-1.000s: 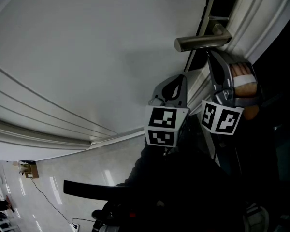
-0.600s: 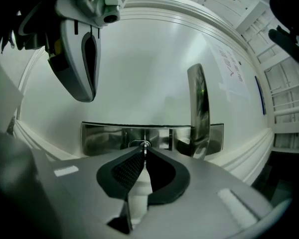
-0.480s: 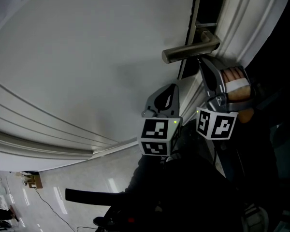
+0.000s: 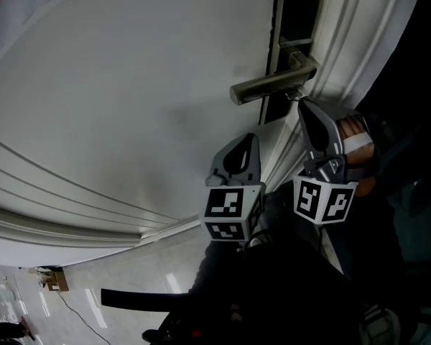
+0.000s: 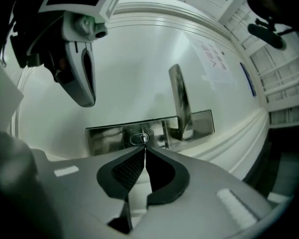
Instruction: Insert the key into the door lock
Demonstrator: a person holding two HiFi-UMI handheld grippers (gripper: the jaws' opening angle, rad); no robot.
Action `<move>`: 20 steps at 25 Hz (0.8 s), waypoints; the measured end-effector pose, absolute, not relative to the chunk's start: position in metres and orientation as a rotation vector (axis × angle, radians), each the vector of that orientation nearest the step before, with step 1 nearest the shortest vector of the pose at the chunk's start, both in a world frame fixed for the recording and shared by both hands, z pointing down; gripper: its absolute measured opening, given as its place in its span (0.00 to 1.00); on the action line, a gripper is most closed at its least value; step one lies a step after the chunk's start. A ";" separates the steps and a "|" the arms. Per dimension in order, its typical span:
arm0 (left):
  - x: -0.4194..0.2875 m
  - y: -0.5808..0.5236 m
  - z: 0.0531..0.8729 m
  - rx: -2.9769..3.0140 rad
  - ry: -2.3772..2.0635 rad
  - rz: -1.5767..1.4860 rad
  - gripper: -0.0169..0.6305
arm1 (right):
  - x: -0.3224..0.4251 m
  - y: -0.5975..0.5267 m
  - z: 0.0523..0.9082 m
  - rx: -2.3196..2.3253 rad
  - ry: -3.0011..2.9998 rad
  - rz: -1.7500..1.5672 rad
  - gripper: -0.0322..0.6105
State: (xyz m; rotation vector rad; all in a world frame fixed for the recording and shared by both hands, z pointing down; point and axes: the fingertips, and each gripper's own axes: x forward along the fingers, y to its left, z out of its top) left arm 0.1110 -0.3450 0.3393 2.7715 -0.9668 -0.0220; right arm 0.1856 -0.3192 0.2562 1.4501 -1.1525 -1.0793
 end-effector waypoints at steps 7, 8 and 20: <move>0.108 -0.345 0.342 2.744 -0.986 0.015 0.03 | 0.211 -0.309 0.274 1.966 -1.523 -0.662 0.05; 0.108 -0.345 0.342 2.742 -0.990 0.016 0.03 | 0.211 -0.308 0.278 2.030 -1.617 -0.585 0.05; 0.104 -0.346 0.351 2.714 -1.027 0.037 0.03 | 0.185 -0.303 0.310 2.195 -2.228 -0.029 0.05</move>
